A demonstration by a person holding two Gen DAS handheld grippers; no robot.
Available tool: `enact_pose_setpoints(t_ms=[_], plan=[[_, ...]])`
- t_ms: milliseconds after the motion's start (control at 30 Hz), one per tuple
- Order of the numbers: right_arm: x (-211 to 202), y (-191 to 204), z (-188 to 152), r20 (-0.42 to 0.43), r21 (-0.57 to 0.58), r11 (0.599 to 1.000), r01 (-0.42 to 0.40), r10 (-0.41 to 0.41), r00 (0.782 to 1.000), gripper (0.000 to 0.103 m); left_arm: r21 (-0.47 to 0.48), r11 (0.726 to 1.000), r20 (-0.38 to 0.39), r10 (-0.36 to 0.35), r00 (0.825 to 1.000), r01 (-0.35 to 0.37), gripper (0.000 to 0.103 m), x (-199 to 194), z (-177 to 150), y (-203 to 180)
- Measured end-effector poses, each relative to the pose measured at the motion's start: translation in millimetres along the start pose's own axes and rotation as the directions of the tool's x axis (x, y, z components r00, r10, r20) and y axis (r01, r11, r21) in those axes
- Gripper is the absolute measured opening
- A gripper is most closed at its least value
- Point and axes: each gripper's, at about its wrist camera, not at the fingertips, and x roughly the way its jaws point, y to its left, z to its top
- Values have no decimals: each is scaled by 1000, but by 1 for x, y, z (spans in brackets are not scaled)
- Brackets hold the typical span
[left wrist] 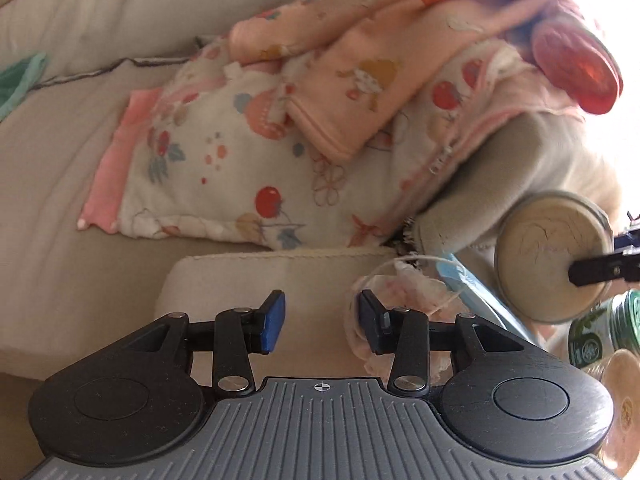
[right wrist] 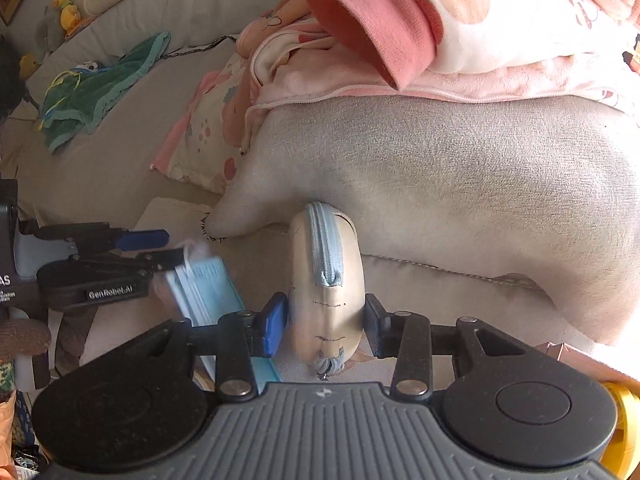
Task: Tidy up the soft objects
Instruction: 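Lift the scrunchie with the left tool while the right tool lifts the beige pouch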
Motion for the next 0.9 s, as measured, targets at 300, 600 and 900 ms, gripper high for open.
enact_pose_setpoints(t_ms=[300, 600, 900], plan=[[8, 6, -1, -8, -11, 1000, 19, -19, 1000, 43, -179, 938, 109, -280, 954, 295, 44, -37, -18, 24], [10, 13, -6, -5, -26, 999, 36, -36, 999, 44, 246, 954, 68, -194, 979, 172, 45, -51, -58, -19], [17, 20, -7, -22, -44, 997, 61, -62, 998, 44, 234, 971, 116, -70, 991, 41, 45, 14, -35, -36]])
